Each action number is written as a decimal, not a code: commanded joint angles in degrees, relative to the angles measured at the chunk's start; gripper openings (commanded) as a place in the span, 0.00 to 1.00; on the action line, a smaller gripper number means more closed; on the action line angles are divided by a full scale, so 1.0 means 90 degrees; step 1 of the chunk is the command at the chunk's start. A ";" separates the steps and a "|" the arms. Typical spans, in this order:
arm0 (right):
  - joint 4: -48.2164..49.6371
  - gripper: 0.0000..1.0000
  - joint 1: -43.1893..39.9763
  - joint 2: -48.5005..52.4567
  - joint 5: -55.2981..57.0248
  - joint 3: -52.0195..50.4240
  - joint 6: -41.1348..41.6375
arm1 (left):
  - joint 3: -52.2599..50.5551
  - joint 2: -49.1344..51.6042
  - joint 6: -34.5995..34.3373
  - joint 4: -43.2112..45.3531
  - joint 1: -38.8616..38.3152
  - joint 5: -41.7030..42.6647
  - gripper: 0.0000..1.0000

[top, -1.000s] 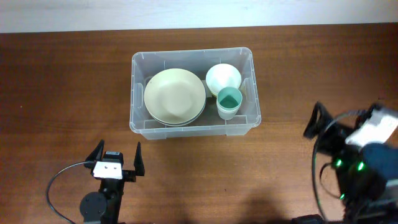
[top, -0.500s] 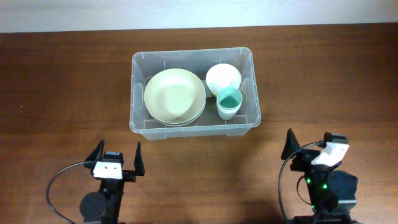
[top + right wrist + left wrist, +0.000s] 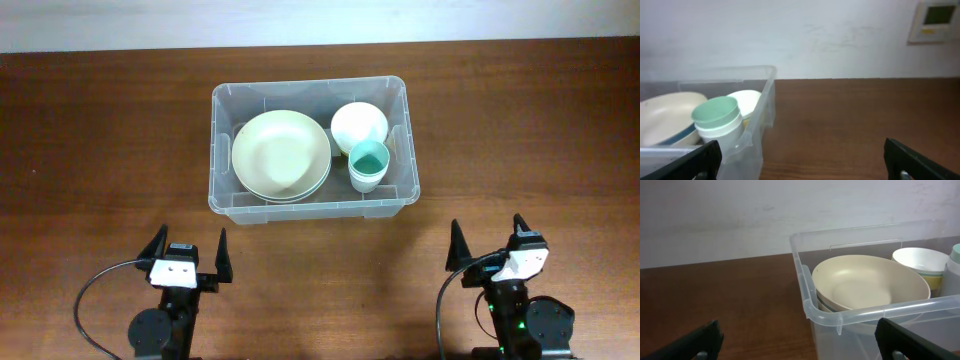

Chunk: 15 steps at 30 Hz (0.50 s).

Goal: Pack container

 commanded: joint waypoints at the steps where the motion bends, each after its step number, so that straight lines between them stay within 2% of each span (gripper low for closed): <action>1: 0.0022 0.99 -0.0029 -0.0066 -0.0313 -0.0061 -0.0423 | -0.0010 -0.0049 0.0102 -0.0046 0.0049 0.0049 0.99; 6: 0.0134 0.99 -0.0029 -0.0066 -0.0311 -0.0231 -0.0420 | -0.0010 -0.0049 0.0102 -0.0046 0.0049 0.0049 0.99; 15: 0.1061 0.99 -0.0029 -0.0066 -0.0316 -0.1088 -0.0418 | -0.0010 -0.0049 0.0102 -0.0046 0.0049 0.0049 0.99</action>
